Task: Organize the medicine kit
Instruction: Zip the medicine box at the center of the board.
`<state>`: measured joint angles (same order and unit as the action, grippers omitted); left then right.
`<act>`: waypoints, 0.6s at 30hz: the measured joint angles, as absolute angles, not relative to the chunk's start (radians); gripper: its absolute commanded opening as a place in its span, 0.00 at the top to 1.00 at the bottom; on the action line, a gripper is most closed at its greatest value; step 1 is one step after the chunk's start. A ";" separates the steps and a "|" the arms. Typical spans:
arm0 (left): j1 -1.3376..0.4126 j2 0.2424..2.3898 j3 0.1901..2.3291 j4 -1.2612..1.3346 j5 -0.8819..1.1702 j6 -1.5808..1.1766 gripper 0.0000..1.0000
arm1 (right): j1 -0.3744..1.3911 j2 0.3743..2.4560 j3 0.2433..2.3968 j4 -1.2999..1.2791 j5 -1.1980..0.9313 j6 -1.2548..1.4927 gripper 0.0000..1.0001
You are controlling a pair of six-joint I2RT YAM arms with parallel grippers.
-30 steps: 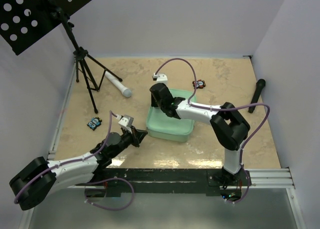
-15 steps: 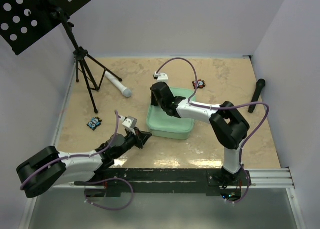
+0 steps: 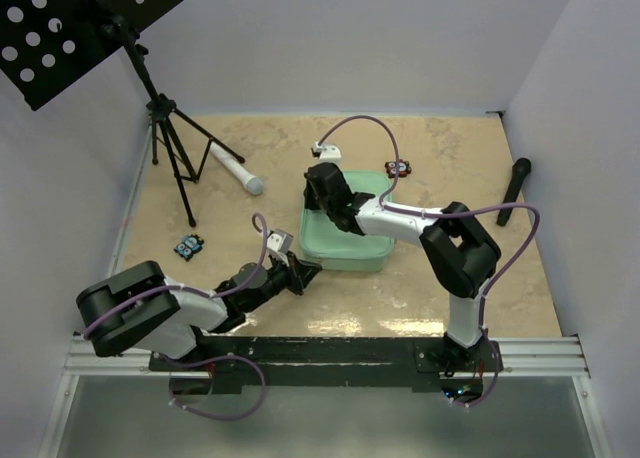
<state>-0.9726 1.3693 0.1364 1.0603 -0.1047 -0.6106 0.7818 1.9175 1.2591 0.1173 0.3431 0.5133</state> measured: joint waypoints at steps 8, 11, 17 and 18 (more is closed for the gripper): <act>-0.979 1.487 0.209 1.114 -0.095 -0.618 1.00 | 0.765 1.916 1.242 0.148 0.337 0.517 1.00; -0.979 1.519 0.241 1.116 -0.090 -0.618 1.00 | 0.759 1.915 1.236 0.159 0.337 0.517 1.00; -0.985 1.531 0.235 1.143 -0.101 -0.629 1.00 | 0.749 1.897 1.223 0.167 0.322 0.518 1.00; -0.986 1.529 0.225 1.151 -0.101 -0.635 1.00 | 0.747 1.890 1.223 0.156 0.322 0.517 1.00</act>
